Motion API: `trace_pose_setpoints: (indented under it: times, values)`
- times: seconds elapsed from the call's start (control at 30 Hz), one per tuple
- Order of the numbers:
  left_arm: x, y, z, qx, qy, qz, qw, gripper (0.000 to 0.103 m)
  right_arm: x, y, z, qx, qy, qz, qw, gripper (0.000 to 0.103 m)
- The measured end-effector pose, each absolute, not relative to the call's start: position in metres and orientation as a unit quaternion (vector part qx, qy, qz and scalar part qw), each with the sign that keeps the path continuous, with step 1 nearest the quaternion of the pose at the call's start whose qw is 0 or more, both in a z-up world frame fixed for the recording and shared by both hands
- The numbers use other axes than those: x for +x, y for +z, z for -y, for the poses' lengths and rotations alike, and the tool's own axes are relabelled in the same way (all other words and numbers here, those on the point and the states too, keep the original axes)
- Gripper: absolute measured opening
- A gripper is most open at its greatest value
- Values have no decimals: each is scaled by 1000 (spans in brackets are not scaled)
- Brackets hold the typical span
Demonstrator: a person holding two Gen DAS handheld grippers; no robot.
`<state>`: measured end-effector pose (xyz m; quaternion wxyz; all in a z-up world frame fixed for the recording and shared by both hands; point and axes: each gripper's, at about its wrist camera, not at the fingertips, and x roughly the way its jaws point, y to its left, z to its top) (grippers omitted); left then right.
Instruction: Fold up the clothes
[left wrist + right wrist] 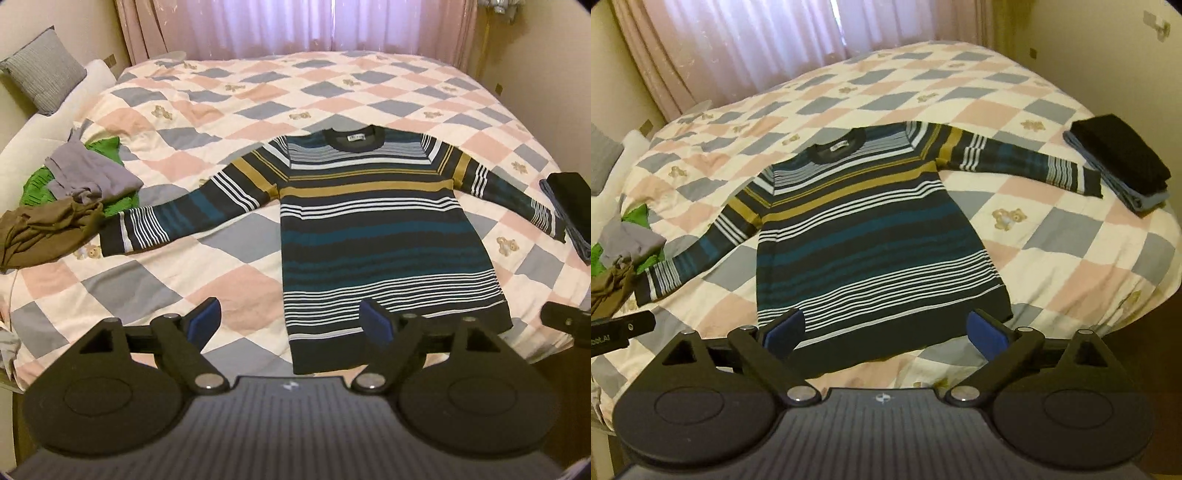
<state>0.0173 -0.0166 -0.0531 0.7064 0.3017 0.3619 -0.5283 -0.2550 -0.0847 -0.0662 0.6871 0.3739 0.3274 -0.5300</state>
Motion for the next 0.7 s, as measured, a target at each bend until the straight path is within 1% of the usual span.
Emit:
trace_pose_setpoints:
  times: [0.23, 0.7]
  values:
    - [17, -52, 0, 315, -536, -363, 694, 84, -245, -68, 72, 370, -527, -342, 684, 97]
    - [13, -56, 0, 331, -538, -372, 680, 85, -245, -76, 71, 381, -522, -362, 672, 98]
